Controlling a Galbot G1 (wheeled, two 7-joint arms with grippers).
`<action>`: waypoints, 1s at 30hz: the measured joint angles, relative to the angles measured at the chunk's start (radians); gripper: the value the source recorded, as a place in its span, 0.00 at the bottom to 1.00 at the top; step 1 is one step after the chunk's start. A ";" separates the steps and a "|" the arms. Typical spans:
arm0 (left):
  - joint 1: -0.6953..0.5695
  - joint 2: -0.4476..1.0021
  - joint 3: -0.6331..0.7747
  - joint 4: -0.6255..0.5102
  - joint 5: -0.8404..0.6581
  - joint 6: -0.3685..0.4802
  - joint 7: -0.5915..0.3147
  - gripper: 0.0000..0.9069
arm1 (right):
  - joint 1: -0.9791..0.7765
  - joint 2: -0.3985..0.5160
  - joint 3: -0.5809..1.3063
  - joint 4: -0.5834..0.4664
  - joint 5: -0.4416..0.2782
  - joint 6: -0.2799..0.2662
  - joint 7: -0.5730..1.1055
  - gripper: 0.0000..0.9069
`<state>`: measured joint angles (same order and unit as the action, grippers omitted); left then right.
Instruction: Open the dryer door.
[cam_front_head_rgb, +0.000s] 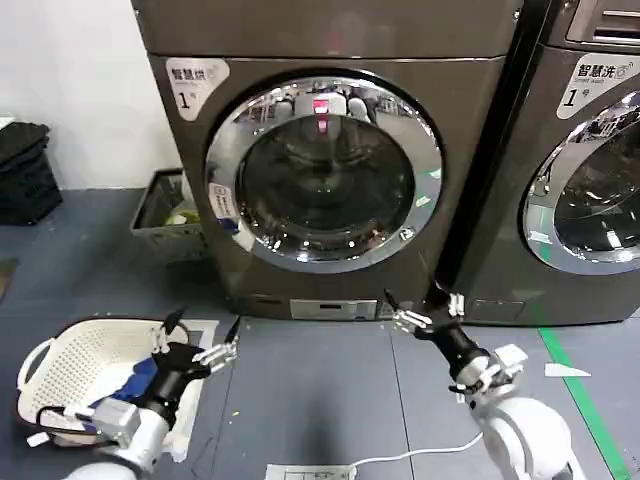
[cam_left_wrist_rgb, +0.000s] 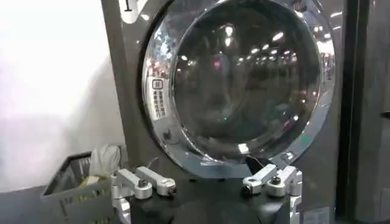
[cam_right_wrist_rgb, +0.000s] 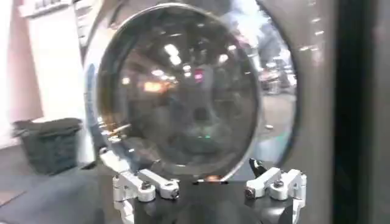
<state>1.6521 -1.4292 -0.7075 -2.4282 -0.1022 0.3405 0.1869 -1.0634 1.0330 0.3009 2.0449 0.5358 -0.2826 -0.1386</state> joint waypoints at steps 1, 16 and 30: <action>0.002 -0.001 0.000 -0.002 0.000 -0.001 0.000 1.00 | 0.025 -0.012 -0.018 -0.010 0.007 0.004 -0.006 1.00; 0.015 -0.012 -0.001 -0.010 0.014 -0.015 0.005 1.00 | 0.332 -0.063 -0.244 -0.174 0.076 0.038 -0.087 1.00; 0.023 -0.010 0.002 -0.017 0.017 -0.024 0.009 1.00 | 0.531 -0.040 -0.402 -0.315 0.127 0.081 -0.129 1.00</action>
<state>1.6750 -1.4391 -0.7059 -2.4449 -0.0849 0.3162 0.1963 -0.5327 0.9928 -0.1012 1.7302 0.6629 -0.2015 -0.2678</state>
